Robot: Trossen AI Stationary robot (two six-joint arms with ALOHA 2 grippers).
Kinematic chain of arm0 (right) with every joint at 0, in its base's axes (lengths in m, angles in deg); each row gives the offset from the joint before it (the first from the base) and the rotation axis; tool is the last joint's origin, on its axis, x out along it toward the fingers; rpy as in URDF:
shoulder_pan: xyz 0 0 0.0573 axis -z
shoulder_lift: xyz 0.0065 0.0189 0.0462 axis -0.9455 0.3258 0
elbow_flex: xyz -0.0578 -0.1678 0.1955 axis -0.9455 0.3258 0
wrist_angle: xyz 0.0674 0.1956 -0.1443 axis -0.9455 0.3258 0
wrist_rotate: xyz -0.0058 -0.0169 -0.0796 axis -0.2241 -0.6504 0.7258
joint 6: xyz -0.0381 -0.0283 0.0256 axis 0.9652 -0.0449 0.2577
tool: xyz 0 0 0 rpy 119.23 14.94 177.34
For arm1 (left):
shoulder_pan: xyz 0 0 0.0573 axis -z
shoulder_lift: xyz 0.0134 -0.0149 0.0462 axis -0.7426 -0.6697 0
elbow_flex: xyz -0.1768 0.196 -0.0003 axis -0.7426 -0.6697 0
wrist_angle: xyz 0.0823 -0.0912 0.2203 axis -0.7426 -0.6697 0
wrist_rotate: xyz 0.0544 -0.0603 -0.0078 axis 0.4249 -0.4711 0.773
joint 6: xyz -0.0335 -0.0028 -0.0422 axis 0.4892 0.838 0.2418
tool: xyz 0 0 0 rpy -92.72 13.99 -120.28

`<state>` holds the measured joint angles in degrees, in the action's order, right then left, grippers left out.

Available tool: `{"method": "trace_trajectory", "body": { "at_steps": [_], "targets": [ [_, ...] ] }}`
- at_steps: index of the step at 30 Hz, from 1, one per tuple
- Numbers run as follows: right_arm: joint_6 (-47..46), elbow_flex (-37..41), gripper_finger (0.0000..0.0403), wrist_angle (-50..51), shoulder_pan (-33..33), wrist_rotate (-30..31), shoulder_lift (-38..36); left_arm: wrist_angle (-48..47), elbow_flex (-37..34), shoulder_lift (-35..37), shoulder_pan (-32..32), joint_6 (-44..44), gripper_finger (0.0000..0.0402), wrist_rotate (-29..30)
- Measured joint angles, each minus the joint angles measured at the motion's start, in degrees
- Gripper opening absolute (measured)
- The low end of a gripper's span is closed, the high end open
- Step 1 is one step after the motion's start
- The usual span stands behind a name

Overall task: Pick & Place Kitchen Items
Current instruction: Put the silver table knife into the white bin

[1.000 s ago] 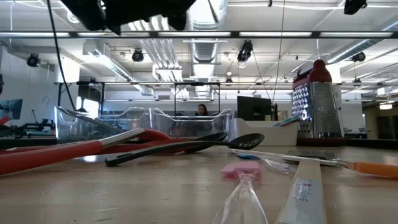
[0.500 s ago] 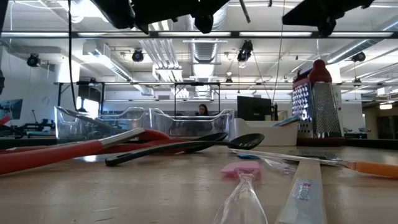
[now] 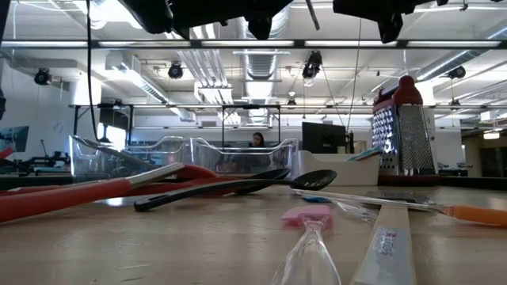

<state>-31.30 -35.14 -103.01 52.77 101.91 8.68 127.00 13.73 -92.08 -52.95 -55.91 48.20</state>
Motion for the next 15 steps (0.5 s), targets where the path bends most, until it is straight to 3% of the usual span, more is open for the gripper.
{"method": "trace_trajectory", "body": {
  "at_steps": [15],
  "targets": [
    [1.7, -10.6, 0.0148, 1.3, 0.4, -1.2, 11.3, -0.5, 0.0, 0.0, 0.0, 0.0, 0.0046, 0.0]
  ]
}}
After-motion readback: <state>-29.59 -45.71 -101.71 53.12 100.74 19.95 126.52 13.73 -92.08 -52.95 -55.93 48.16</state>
